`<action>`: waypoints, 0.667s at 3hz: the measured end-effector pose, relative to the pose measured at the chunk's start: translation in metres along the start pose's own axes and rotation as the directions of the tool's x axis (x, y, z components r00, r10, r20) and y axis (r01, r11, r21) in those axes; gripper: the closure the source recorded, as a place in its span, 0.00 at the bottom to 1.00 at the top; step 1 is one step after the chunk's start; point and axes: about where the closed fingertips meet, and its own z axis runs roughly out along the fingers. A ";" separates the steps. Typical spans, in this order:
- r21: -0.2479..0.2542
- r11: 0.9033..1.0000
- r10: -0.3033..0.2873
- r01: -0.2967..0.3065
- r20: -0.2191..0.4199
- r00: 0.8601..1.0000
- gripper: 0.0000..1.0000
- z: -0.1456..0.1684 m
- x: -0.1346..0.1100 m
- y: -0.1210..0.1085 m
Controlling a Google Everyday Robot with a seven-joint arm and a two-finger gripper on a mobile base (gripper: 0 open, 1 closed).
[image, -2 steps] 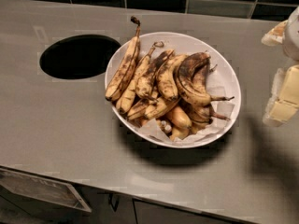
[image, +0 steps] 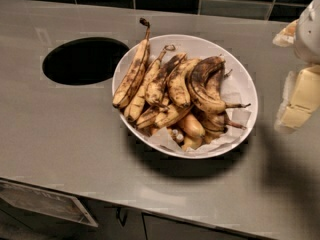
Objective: Pick banana from white bowl
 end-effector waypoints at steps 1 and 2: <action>0.007 0.998 -0.056 0.056 -0.029 0.998 0.00 -0.001 -0.035 0.005; 0.015 0.998 -0.061 0.061 -0.024 0.998 0.00 -0.002 -0.038 0.005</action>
Offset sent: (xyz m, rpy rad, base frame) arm 0.0005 0.0258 0.0024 -0.0377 0.0057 0.0332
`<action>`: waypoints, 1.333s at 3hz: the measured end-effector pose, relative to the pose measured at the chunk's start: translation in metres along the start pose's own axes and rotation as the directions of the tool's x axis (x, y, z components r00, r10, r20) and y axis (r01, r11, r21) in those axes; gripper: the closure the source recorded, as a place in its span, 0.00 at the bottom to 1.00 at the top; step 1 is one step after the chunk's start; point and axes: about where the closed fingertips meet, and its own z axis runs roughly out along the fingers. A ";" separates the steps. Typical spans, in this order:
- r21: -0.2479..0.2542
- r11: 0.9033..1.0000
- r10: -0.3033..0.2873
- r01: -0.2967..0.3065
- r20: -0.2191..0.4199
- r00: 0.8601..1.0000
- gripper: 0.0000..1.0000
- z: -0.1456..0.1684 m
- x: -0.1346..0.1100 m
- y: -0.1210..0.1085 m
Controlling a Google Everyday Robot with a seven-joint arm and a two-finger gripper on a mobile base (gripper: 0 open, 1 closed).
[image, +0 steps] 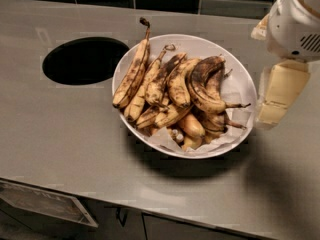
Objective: Pick banana from white bowl
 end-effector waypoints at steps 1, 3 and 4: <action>0.003 0.999 -0.034 0.034 -0.006 0.999 0.00 -0.005 -0.026 0.011; 0.073 0.992 -0.104 0.103 0.009 0.995 0.00 -0.038 -0.074 0.031; 0.035 0.999 -0.019 0.018 0.017 1.000 0.00 -0.030 -0.073 0.033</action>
Offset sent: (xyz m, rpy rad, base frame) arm -0.0357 0.0939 -0.0051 -0.0956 0.0843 0.1244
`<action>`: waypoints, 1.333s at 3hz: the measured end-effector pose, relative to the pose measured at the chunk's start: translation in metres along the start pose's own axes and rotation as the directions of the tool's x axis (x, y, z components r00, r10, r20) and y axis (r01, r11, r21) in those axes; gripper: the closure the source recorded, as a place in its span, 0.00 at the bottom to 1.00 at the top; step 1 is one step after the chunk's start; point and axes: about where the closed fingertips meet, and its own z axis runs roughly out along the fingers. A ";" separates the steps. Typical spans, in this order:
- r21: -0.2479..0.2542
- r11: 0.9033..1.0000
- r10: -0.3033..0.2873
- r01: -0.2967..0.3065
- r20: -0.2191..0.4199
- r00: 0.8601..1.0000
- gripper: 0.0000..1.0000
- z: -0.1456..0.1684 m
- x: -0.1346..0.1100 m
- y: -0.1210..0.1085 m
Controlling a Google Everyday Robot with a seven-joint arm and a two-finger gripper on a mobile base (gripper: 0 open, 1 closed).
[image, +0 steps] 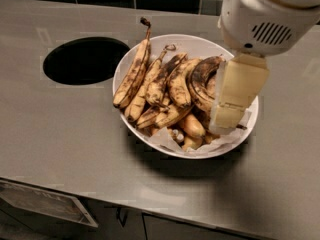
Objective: Pick banana from white bowl
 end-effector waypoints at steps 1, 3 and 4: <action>-0.042 0.991 0.128 -0.127 0.024 0.992 0.00 0.012 -0.007 0.006; -0.015 0.993 0.120 -0.119 0.039 0.992 0.00 0.001 -0.013 0.007; -0.071 0.975 0.211 -0.209 0.025 0.977 0.00 0.015 -0.004 0.014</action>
Offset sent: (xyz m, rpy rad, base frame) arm 0.0031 0.0023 -0.0248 0.0540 0.0846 -0.0958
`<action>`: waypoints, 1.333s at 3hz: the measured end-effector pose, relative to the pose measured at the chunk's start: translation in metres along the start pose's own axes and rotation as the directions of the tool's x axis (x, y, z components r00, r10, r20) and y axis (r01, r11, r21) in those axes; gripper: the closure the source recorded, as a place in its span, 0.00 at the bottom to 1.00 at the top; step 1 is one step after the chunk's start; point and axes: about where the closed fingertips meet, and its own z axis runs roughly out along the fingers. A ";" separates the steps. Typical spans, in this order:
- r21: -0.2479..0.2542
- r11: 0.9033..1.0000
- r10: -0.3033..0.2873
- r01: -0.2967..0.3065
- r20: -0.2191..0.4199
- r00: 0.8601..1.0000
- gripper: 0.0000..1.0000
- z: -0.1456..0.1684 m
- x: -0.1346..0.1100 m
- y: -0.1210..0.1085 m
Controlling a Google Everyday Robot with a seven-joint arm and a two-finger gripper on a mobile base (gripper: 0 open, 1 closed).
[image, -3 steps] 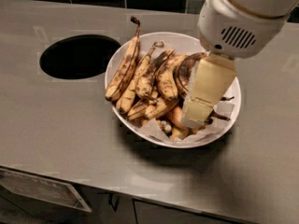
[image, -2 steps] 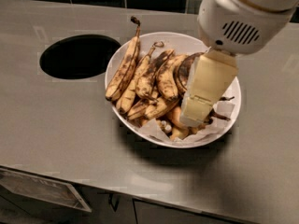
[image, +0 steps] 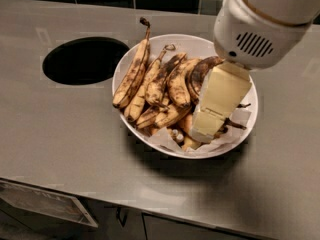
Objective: Pick banana from white bowl
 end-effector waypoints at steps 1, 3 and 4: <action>-0.047 0.993 0.109 -0.109 0.004 0.994 0.00 0.014 0.008 0.001; -0.058 0.993 0.107 -0.106 0.023 0.994 0.00 0.021 -0.009 -0.002; -0.084 0.989 0.126 -0.123 0.028 0.992 0.00 0.037 -0.017 -0.007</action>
Offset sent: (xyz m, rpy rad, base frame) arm 0.0014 -0.0089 -0.0235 0.0390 0.0827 -0.0844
